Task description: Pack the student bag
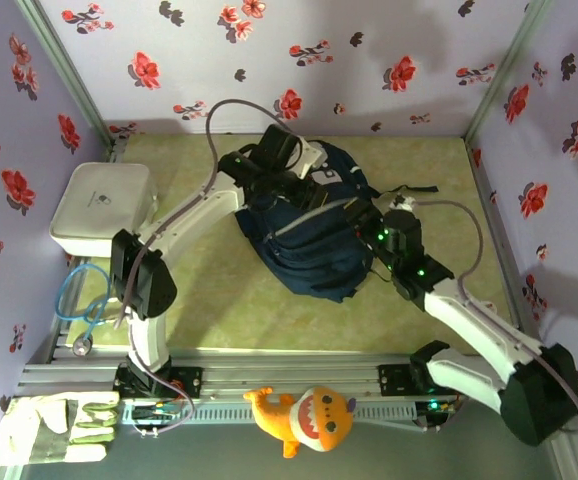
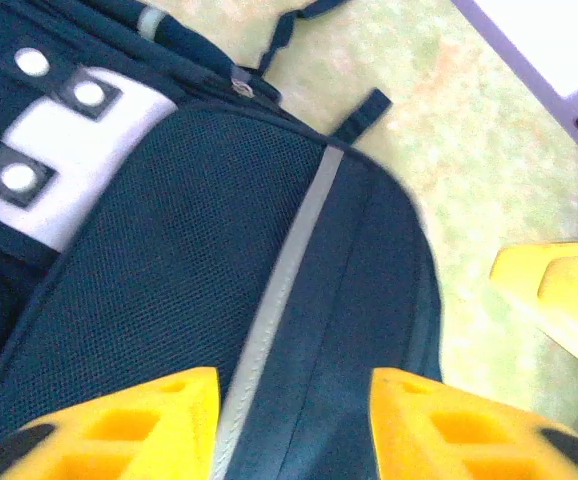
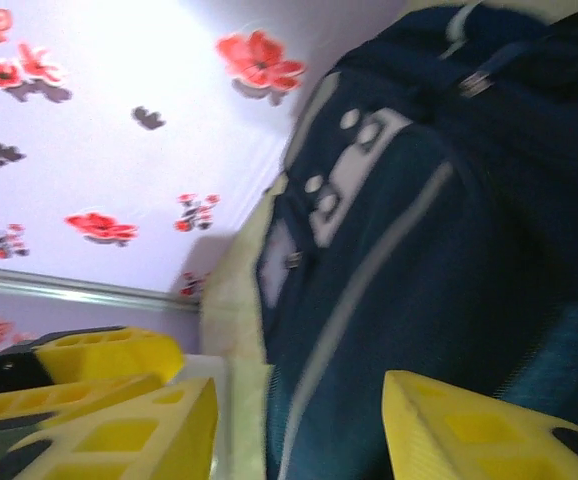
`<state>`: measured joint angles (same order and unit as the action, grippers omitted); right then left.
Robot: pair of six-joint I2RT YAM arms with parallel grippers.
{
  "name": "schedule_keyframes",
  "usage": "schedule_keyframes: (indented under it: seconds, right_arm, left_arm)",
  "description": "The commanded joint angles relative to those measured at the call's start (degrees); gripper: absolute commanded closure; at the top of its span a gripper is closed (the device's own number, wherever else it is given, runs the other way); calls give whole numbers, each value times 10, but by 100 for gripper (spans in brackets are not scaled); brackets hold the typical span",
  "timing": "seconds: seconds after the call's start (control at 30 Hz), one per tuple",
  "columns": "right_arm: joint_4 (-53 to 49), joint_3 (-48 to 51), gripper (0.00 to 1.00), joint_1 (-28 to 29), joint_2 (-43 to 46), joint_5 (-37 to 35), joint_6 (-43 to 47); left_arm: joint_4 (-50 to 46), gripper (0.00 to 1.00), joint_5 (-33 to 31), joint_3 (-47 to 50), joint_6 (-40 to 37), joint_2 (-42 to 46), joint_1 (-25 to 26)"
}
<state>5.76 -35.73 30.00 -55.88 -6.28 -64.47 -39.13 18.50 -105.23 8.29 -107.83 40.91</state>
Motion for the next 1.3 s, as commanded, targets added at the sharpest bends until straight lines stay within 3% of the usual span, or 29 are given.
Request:
schedule_keyframes:
  seconds: [0.0, 0.27, 0.43, 0.63, 1.27]
  right_arm:
    - [-104, 15, 48, 0, 49, -74, 37]
    - [-171, 40, 37, -2, 93, -73, 58]
    - [-131, 57, 35, -3, 65, -33, 54]
    - [-91, 53, 33, -3, 9, 6, 51]
    - [-75, 24, 39, -5, -90, 37, 63]
  left_arm:
    - [35, 46, 58, 45, -7, 62, -11]
    - [194, 28, 54, 244, 128, 158, -83]
    - [268, 28, 54, 353, 229, 179, -143]
    - [298, 28, 59, 400, 256, 167, -161]
    - [319, 68, 126, 375, 281, 66, -162]
